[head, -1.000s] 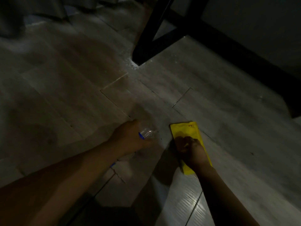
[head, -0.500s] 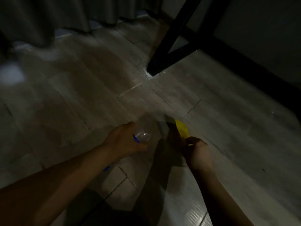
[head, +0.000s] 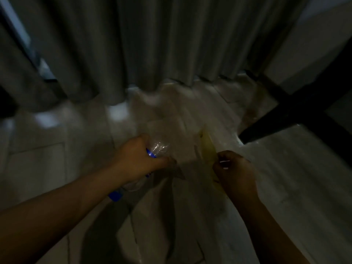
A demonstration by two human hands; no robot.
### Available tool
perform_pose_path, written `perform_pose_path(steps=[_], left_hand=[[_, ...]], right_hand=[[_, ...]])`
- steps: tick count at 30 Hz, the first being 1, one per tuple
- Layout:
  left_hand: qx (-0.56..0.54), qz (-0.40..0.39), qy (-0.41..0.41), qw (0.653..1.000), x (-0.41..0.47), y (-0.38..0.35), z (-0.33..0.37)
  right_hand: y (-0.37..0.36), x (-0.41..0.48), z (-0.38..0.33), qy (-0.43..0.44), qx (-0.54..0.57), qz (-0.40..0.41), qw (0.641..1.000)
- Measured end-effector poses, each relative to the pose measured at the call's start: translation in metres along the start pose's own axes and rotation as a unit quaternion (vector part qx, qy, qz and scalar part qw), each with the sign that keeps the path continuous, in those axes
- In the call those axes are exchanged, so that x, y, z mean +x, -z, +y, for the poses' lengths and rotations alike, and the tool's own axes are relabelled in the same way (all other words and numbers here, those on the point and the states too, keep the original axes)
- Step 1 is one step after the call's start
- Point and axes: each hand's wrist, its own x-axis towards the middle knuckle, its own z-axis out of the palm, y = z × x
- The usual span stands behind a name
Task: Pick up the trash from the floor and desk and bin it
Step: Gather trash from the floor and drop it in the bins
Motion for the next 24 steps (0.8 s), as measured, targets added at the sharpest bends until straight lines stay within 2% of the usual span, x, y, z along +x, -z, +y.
perform_pose_path(steps=[5,9,12,18,21,24], left_hand=[[-0.012,0.024,0.024,0.999,0.015,0.087,-0.001],[-0.050,0.050,0.055,0.996,0.016,0.155,0.022],[-0.078,0.037,0.090,0.992,0.001,0.201,0.053],[-0.110,0.029,0.105,0.988,-0.027,0.286,0.157],[-0.128,0.044,0.106,0.985,-0.041,0.335,0.229],[-0.145,0.027,0.095,0.985,-0.052,0.392,0.306]], right_hand=[[-0.010,0.034,-0.089,0.056,0.041,-0.009,0.998],[0.006,0.047,-0.164,0.051,0.067,-0.019,0.996],[0.037,0.039,-0.217,0.040,0.090,-0.045,0.994],[0.152,0.017,-0.318,0.033,0.112,-0.075,0.990],[0.227,0.009,-0.364,0.010,0.120,-0.064,0.991],[0.309,0.004,-0.416,0.019,0.082,-0.040,0.996]])
